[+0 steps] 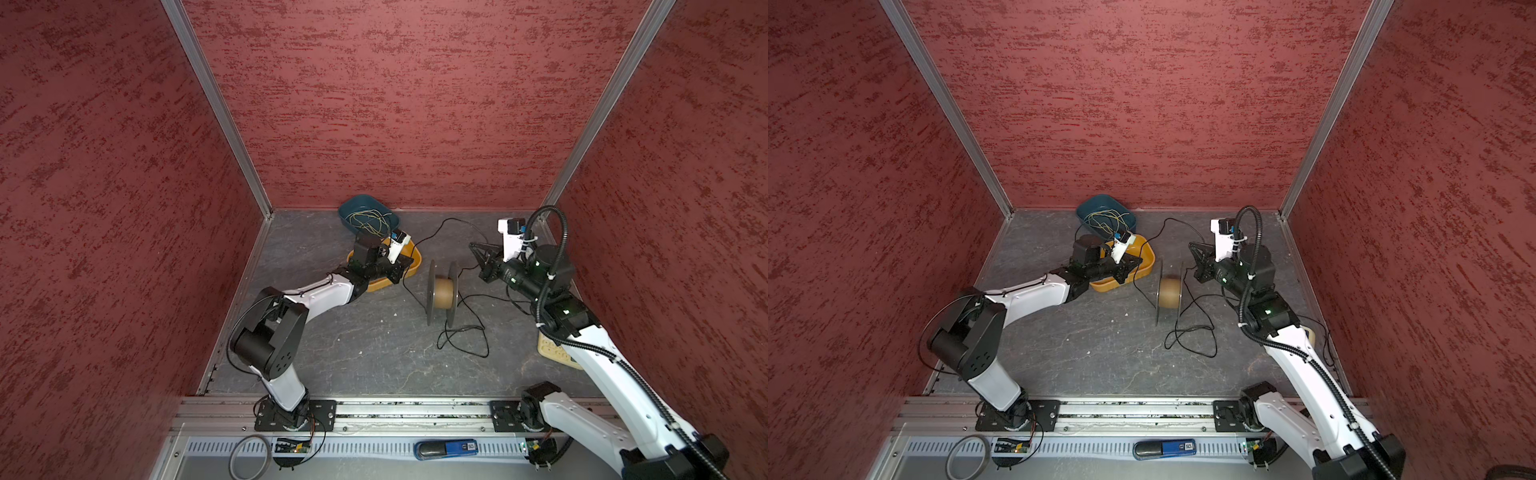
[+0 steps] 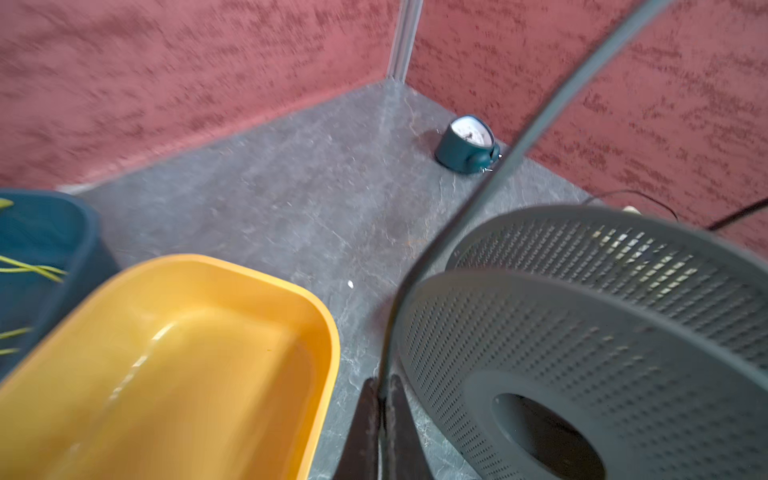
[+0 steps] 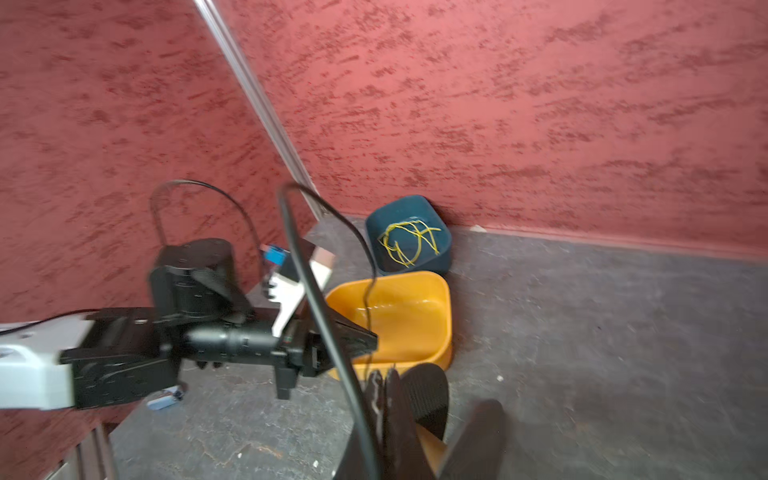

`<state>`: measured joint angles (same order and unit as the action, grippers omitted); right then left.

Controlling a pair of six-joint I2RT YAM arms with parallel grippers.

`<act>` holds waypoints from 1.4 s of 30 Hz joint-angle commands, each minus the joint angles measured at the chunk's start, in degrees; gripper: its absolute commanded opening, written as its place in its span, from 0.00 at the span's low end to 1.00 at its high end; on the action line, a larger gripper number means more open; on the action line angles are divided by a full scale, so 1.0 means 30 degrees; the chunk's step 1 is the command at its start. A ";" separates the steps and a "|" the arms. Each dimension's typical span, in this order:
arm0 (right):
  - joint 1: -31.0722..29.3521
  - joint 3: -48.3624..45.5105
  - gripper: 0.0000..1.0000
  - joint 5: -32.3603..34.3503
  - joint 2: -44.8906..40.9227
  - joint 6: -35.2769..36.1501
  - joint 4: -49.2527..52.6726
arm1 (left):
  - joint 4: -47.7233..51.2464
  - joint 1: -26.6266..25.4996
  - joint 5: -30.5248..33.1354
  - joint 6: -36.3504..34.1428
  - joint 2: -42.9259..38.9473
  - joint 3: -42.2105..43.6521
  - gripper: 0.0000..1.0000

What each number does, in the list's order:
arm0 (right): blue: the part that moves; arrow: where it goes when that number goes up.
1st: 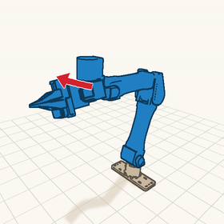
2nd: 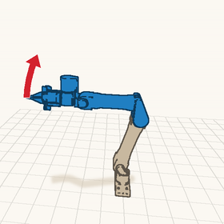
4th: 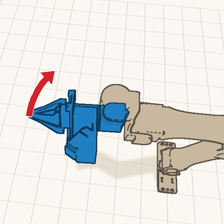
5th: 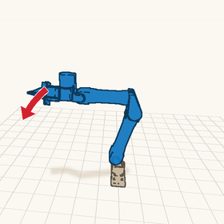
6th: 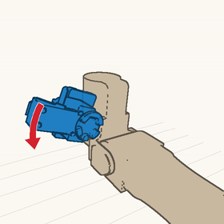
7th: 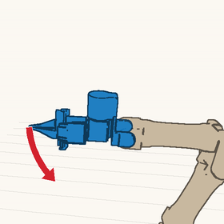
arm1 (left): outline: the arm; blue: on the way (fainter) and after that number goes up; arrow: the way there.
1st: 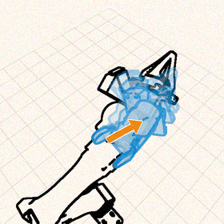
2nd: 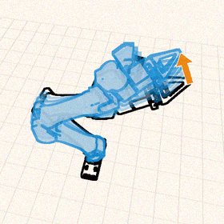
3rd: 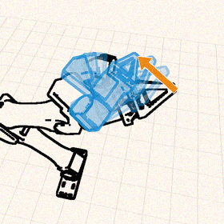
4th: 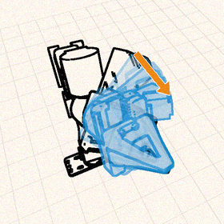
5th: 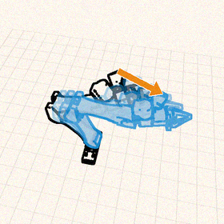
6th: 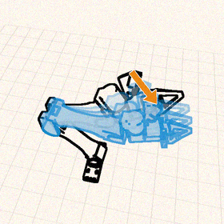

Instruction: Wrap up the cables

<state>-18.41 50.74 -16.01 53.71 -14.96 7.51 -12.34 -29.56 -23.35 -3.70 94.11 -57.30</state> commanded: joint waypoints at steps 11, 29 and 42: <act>0.0440 0.2501 0.88 0.9196 -0.0337 -0.0151 0.6721 | 1.1647 -0.2852 0.4917 -0.1447 -0.3240 -0.5654 0.00; -0.0555 0.4825 0.90 -0.0768 0.2316 0.5577 0.5565 | 1.8057 -0.3974 0.5053 -0.3979 -0.1056 -1.2975 0.00; -0.1007 0.5523 0.69 -0.2811 0.3862 0.5640 0.5295 | 1.8979 -0.4977 0.5538 -0.5138 -0.0167 -1.4416 0.00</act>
<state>-20.95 65.84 -23.94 64.66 0.51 25.56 43.70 -43.59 -6.74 -17.34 92.79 -98.78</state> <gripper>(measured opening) 0.702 0.061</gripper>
